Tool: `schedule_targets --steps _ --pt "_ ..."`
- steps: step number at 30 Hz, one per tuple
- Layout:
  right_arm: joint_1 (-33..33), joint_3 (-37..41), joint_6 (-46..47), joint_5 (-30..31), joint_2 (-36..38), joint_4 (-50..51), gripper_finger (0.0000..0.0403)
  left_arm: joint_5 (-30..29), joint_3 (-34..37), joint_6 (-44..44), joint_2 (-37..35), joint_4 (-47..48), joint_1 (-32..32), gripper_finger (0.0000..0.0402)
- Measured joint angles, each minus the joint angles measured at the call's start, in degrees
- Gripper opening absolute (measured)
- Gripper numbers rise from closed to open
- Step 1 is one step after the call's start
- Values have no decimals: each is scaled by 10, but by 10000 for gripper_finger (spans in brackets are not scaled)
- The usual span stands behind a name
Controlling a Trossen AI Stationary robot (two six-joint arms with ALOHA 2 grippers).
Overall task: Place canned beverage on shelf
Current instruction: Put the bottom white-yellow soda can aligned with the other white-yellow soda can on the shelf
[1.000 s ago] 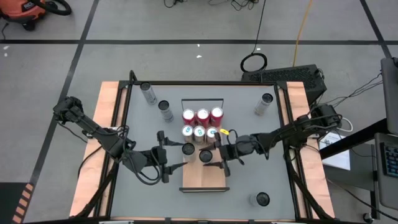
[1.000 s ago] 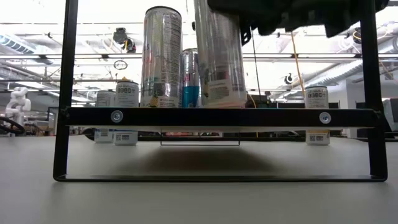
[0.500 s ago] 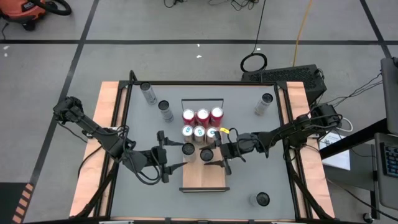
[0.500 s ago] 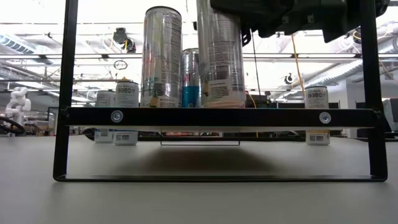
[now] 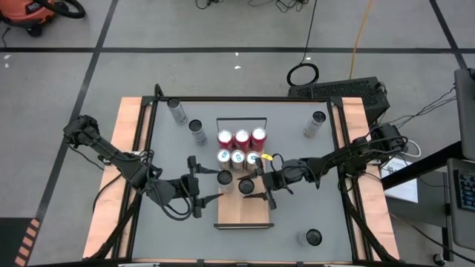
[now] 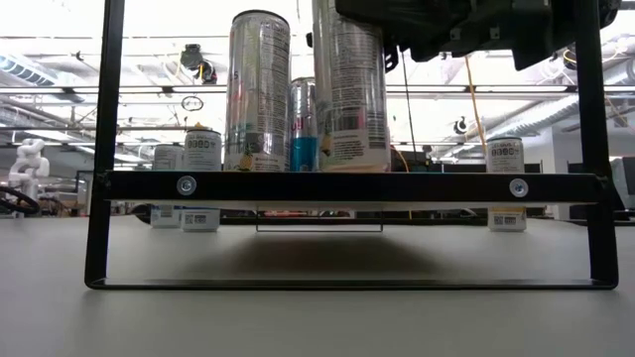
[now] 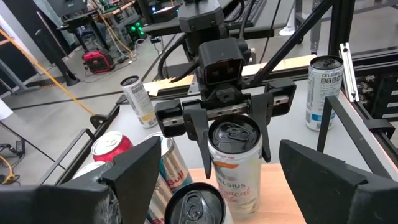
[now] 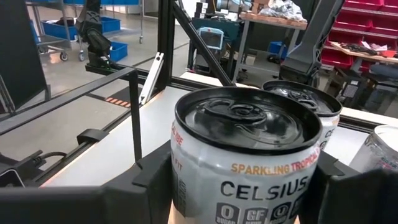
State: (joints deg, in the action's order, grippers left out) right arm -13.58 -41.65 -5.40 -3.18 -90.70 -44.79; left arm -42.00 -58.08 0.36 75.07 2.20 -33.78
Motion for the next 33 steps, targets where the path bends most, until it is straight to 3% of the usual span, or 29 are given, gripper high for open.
schedule_targets --steps 14,23,28,33 --pt "0 0 10 1 6 9 286 23 0 -1 0 0 0 317" --pt "-3 3 17 4 32 27 292 26 0 -1 0 0 0 317" --pt "-20 3 5 57 71 58 292 26 0 0 0 1 0 317" --pt "-48 2 3 64 119 106 293 26 0 1 0 3 0 317"
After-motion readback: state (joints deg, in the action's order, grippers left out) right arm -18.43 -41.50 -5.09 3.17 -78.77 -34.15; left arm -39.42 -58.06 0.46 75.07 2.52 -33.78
